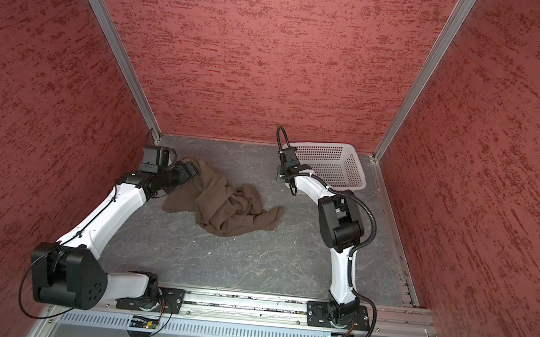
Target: Fold and stack the trousers
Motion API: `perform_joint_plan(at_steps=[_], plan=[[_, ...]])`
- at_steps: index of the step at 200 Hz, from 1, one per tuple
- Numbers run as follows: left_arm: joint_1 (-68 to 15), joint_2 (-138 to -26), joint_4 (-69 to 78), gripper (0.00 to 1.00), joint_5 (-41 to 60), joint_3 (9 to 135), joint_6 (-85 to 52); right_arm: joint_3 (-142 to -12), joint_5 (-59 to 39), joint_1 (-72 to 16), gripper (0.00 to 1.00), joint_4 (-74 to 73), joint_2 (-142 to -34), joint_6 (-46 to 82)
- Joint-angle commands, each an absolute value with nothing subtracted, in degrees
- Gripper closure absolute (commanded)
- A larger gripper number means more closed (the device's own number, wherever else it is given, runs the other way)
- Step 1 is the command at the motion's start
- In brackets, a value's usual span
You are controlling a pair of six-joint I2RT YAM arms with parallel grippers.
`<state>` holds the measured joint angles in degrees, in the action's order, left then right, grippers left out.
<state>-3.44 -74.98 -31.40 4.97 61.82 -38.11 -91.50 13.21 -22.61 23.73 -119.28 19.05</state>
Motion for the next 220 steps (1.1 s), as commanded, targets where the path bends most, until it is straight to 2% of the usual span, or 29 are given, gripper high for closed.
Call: perform_joint_plan(at_steps=[1,100,146,168,183,202,220], plan=[[-3.57,-73.67,-31.0,0.04,4.48,64.23,-36.78,-91.41,18.45,-20.03,0.31,22.32,-119.97,20.8],[-4.57,-75.03,-30.52,0.04,5.72,63.69,-39.2,-97.69,15.62,-10.63,0.33,23.2,-122.21,16.65],[-5.43,-76.39,-31.49,0.05,4.76,65.03,-39.11,-104.58,16.18,-9.4,0.3,25.99,-125.24,14.15],[-5.45,-75.69,-31.73,0.05,4.42,65.38,-38.86,-105.04,14.1,-9.47,0.29,26.24,-122.55,15.05],[-5.36,-74.93,-31.73,0.18,4.37,65.78,-38.34,-100.12,11.54,-10.75,0.28,23.12,-116.22,16.05],[-5.43,-74.18,-31.62,0.48,4.83,66.14,-37.79,-91.78,13.78,-15.17,0.24,18.03,-106.43,15.0],[-5.46,-73.62,-32.28,0.66,4.37,66.2,-37.55,-85.16,12.69,-19.31,0.22,15.92,-99.31,16.47]])
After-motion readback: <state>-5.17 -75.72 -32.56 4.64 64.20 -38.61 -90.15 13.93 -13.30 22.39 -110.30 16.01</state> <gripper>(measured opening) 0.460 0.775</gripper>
